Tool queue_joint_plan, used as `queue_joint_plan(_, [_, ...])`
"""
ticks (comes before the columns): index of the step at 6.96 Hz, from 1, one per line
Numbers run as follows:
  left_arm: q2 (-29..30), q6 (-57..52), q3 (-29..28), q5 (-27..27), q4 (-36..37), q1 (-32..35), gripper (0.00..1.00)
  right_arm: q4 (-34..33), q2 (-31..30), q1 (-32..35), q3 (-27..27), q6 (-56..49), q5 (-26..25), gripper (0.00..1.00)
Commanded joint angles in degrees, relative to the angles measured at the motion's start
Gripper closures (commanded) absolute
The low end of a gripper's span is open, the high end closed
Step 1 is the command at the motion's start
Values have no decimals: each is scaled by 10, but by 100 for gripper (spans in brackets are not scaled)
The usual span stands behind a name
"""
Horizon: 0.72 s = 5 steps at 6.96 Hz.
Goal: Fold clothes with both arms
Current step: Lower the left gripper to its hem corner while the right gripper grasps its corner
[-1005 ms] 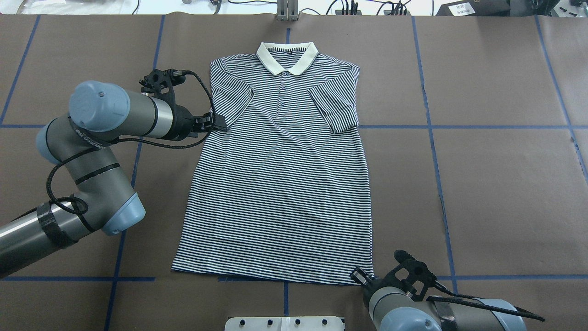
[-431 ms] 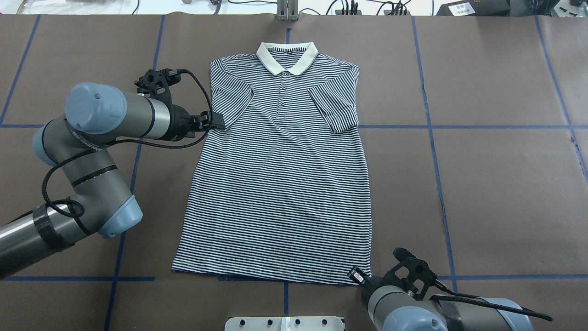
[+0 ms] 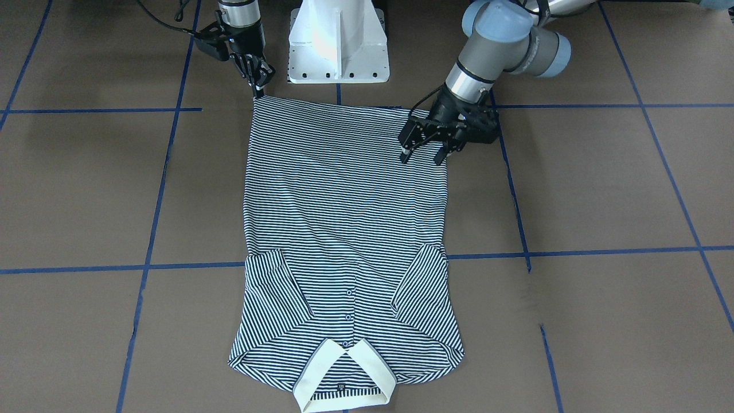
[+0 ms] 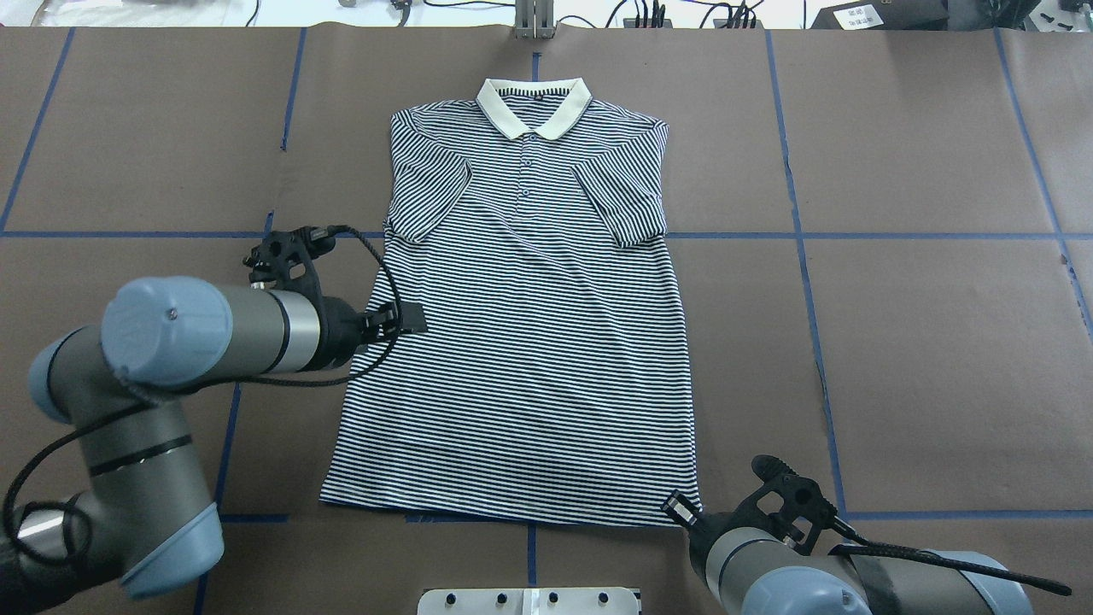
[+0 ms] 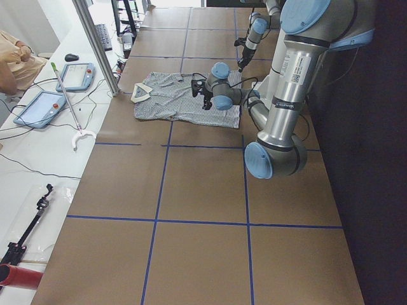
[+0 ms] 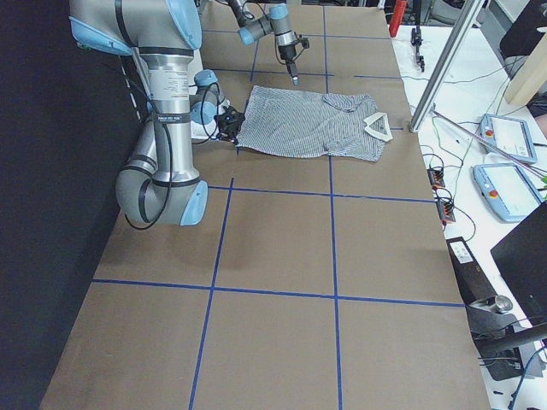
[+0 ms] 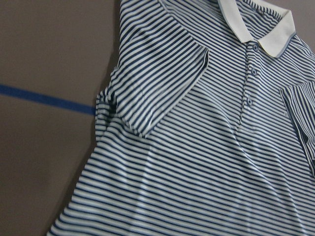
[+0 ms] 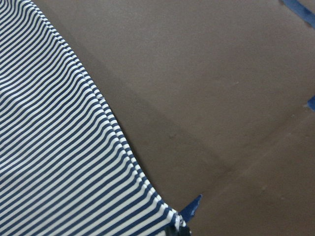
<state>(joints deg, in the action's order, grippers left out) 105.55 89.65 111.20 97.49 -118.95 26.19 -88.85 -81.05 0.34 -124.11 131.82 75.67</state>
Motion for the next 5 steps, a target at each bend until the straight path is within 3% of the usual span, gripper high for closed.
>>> queue_joint_plan(1, [-60,58,77,-46,97,-94,13,0,-13,-2,-8,-1,5,100])
queue_joint_plan(3, [-83,64,73,-63,103,-116,13,0,-17,-3,-12,-1,5,100])
queue_joint_plan(5, [-89,96,58,-65,102,-145,22,0,-17,-3,-15,-1,5,100])
